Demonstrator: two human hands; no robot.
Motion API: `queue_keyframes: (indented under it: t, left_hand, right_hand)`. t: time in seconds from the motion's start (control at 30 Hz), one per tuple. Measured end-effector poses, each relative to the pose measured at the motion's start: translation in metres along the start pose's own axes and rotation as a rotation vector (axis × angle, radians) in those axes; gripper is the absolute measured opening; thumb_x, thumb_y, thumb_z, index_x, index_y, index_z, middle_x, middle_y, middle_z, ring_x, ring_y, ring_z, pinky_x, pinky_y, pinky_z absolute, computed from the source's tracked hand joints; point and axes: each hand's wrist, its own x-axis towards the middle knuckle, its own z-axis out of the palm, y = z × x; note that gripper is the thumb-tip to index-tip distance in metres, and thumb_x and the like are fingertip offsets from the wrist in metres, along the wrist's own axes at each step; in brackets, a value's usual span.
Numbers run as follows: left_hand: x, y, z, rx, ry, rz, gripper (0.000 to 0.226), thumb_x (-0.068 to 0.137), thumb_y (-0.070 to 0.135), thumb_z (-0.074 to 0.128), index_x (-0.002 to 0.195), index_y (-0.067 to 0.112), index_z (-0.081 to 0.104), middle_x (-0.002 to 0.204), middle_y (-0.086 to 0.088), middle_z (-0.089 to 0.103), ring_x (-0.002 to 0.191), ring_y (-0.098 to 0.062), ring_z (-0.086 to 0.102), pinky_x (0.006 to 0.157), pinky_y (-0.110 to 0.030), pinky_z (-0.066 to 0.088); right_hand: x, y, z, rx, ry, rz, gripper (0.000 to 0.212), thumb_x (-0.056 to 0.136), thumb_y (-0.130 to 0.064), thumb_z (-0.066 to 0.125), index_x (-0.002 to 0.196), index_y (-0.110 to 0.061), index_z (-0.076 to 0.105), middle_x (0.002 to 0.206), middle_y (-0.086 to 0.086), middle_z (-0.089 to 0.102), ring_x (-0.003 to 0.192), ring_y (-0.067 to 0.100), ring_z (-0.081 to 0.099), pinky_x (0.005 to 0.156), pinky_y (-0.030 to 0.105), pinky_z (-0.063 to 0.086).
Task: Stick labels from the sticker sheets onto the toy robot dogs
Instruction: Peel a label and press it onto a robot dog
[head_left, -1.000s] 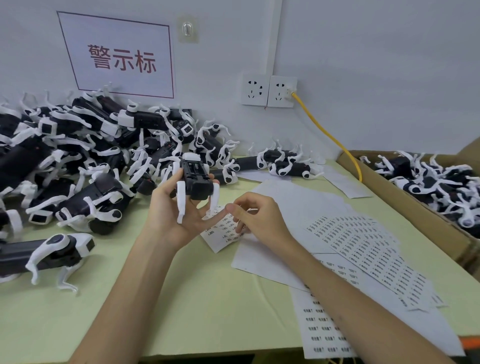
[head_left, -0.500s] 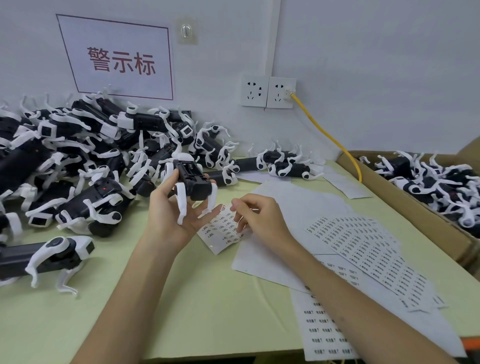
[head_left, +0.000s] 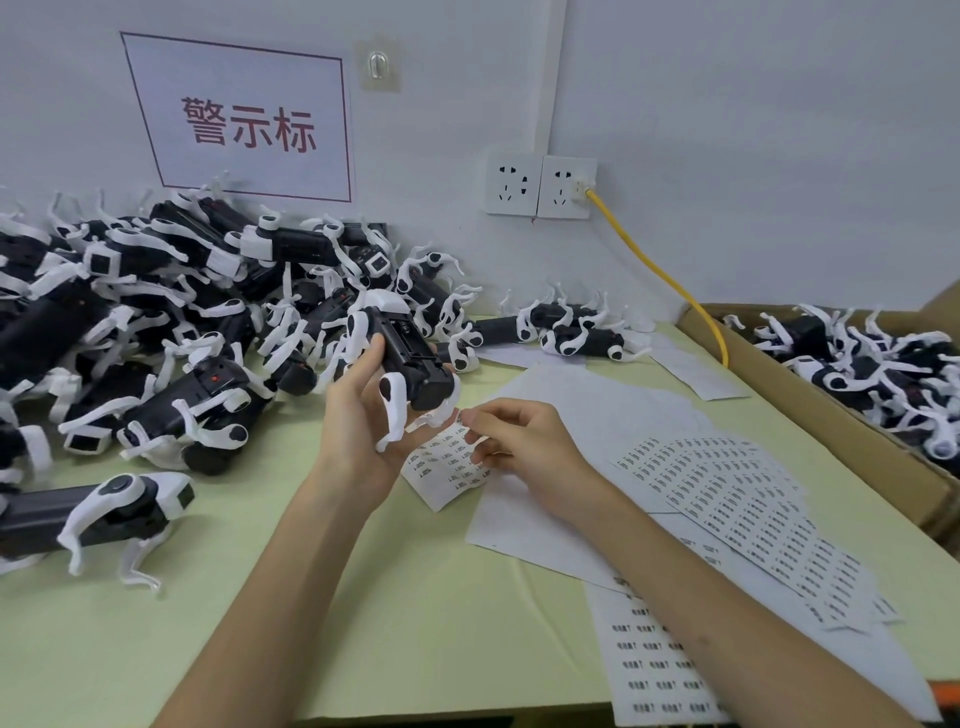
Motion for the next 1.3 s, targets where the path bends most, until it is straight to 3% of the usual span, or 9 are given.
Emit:
queue_keyframes:
  t: [0.37, 0.47, 0.53, 0.67, 0.77, 0.87, 1.03, 1.13, 1.3]
  left_hand:
    - [-0.005, 0.0, 0.008, 0.125, -0.065, 0.035, 0.047, 0.104, 0.047, 0.049, 0.087, 0.022, 0.085, 0.101, -0.006, 0.079, 0.094, -0.024, 0.076, 0.098, -0.043, 0.055]
    - [-0.007, 0.001, 0.009, 0.169, -0.049, 0.037, 0.049, 0.101, 0.049, 0.051, 0.088, 0.013, 0.083, 0.1, -0.011, 0.078, 0.095, -0.027, 0.074, 0.086, -0.036, 0.06]
    - [-0.006, 0.0, 0.009, 0.184, -0.027, 0.038, 0.044, 0.097, 0.049, 0.057, 0.088, 0.012, 0.077, 0.098, -0.011, 0.074, 0.095, -0.027, 0.069, 0.083, -0.031, 0.053]
    - [-0.004, -0.005, 0.007, 0.144, 0.041, 0.022, 0.03, 0.094, 0.047, 0.063, 0.089, 0.026, 0.083, 0.109, -0.001, 0.077, 0.097, -0.017, 0.066, 0.093, -0.035, 0.041]
    - [-0.002, -0.007, 0.008, 0.065, 0.071, 0.0, 0.029, 0.087, 0.046, 0.067, 0.096, 0.023, 0.082, 0.112, 0.0, 0.077, 0.106, -0.019, 0.066, 0.098, -0.036, 0.039]
    - [0.0, -0.011, 0.008, 0.042, 0.115, 0.013, 0.023, 0.086, 0.04, 0.069, 0.106, 0.028, 0.072, 0.111, 0.01, 0.076, 0.1, -0.008, 0.073, 0.097, -0.033, 0.038]
    - [0.001, -0.016, 0.007, -0.085, 0.124, 0.03, 0.042, 0.095, 0.029, 0.067, 0.135, 0.018, 0.059, 0.131, 0.004, 0.07, 0.111, -0.014, 0.073, 0.102, -0.03, 0.046]
    - [0.0, -0.016, 0.008, -0.129, 0.097, 0.04, 0.047, 0.094, 0.032, 0.067, 0.134, 0.008, 0.059, 0.136, -0.005, 0.068, 0.118, -0.02, 0.07, 0.106, -0.032, 0.047]
    - [0.001, -0.018, 0.007, -0.053, 0.004, 0.008, 0.044, 0.093, 0.039, 0.065, 0.13, 0.018, 0.055, 0.11, 0.001, 0.078, 0.12, -0.014, 0.068, 0.115, -0.036, 0.039]
  right_hand:
    - [-0.002, -0.002, 0.001, -0.023, 0.019, -0.027, 0.012, 0.091, -0.011, 0.072, 0.08, -0.014, 0.074, 0.069, 0.001, 0.069, 0.055, 0.015, 0.062, 0.057, 0.021, 0.049]
    - [-0.002, -0.003, 0.003, -0.051, 0.07, -0.076, 0.014, 0.093, -0.007, 0.069, 0.08, -0.012, 0.073, 0.067, 0.0, 0.067, 0.053, 0.015, 0.058, 0.059, 0.023, 0.05]
    - [-0.002, -0.005, 0.0, -0.03, 0.136, -0.13, 0.013, 0.093, -0.007, 0.069, 0.081, -0.011, 0.073, 0.064, -0.001, 0.064, 0.051, 0.014, 0.055, 0.057, 0.023, 0.048]
    - [-0.003, -0.013, -0.007, 0.091, 0.19, -0.213, 0.008, 0.093, -0.014, 0.073, 0.086, -0.014, 0.076, 0.062, -0.001, 0.059, 0.051, 0.014, 0.046, 0.057, 0.024, 0.043]
    - [-0.005, -0.02, -0.01, 0.281, 0.071, -0.196, 0.013, 0.094, -0.017, 0.068, 0.092, -0.02, 0.08, 0.061, 0.0, 0.053, 0.051, 0.013, 0.037, 0.055, 0.023, 0.035]
    - [-0.009, -0.024, -0.009, 0.392, -0.136, -0.15, 0.023, 0.091, -0.026, 0.063, 0.108, -0.023, 0.078, 0.06, -0.001, 0.047, 0.055, 0.015, 0.025, 0.055, 0.025, 0.03]
    - [-0.018, -0.021, 0.003, 0.3, -0.384, -0.077, 0.04, 0.087, -0.026, 0.057, 0.124, -0.029, 0.073, 0.055, -0.001, 0.04, 0.052, 0.013, 0.023, 0.052, 0.026, 0.025]
    - [-0.021, -0.015, 0.012, 0.225, -0.408, -0.035, 0.046, 0.087, -0.026, 0.057, 0.131, -0.033, 0.069, 0.059, 0.001, 0.04, 0.051, 0.012, 0.025, 0.053, 0.026, 0.024]
    - [-0.021, -0.009, 0.017, 0.284, -0.385, 0.003, 0.05, 0.086, -0.024, 0.059, 0.133, -0.038, 0.066, 0.063, -0.001, 0.038, 0.059, 0.017, 0.019, 0.053, 0.026, 0.025]
